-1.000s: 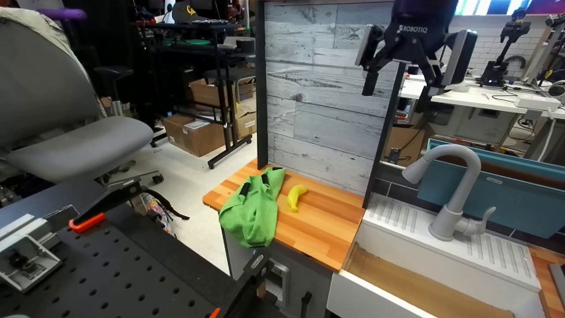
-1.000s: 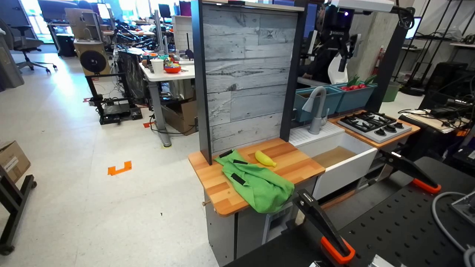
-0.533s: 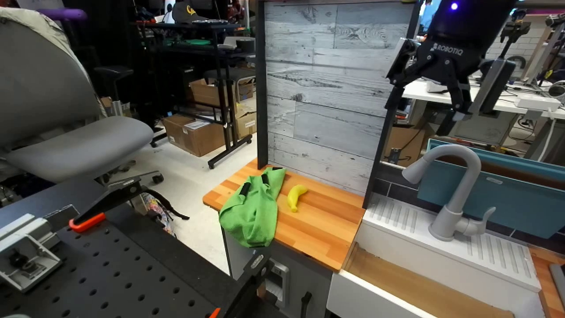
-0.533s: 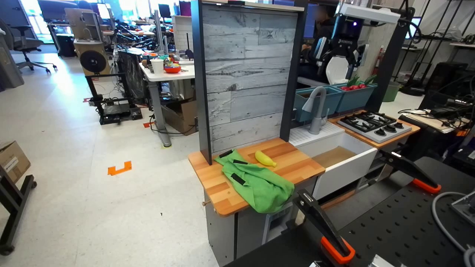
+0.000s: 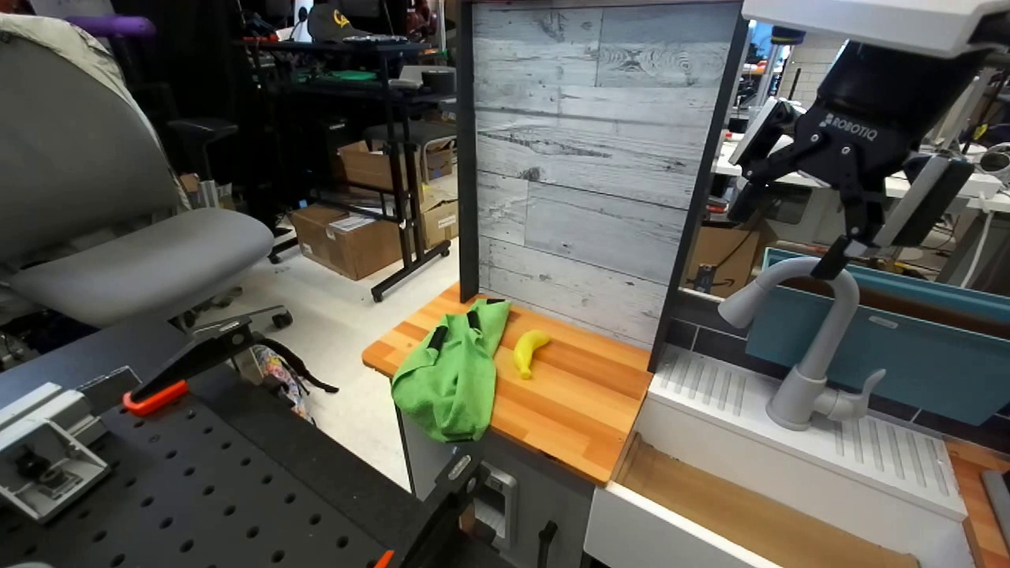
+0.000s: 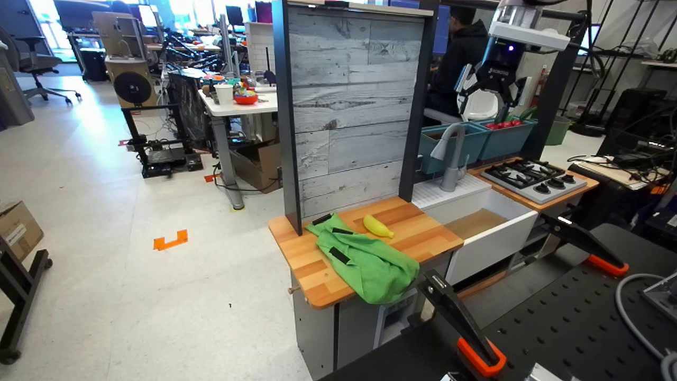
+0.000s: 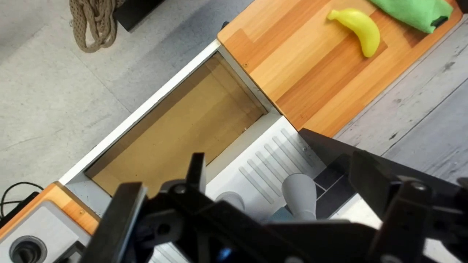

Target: Move the nozzle to the left

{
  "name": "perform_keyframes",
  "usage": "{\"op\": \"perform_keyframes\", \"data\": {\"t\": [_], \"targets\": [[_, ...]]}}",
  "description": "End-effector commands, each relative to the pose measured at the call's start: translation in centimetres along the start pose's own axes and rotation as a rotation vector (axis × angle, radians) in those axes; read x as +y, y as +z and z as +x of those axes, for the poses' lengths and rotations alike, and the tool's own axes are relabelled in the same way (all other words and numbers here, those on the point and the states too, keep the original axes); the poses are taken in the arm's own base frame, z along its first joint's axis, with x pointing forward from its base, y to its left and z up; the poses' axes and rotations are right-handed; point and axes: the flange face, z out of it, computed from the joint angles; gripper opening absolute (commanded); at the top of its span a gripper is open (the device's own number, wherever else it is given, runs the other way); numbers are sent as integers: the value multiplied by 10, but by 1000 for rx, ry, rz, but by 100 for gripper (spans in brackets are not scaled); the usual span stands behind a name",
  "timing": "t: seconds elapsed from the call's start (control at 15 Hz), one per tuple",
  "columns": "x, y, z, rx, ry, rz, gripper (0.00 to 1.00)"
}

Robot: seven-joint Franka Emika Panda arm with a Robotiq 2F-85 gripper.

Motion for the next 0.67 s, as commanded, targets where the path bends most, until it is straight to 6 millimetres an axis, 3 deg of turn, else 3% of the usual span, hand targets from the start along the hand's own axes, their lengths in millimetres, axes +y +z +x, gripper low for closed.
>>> {"op": "perform_keyframes", "data": {"t": [0.0,0.6], "targets": [[-3,3,15,35,98,18,100],[-17,24,22,154,237,0,100]]}}
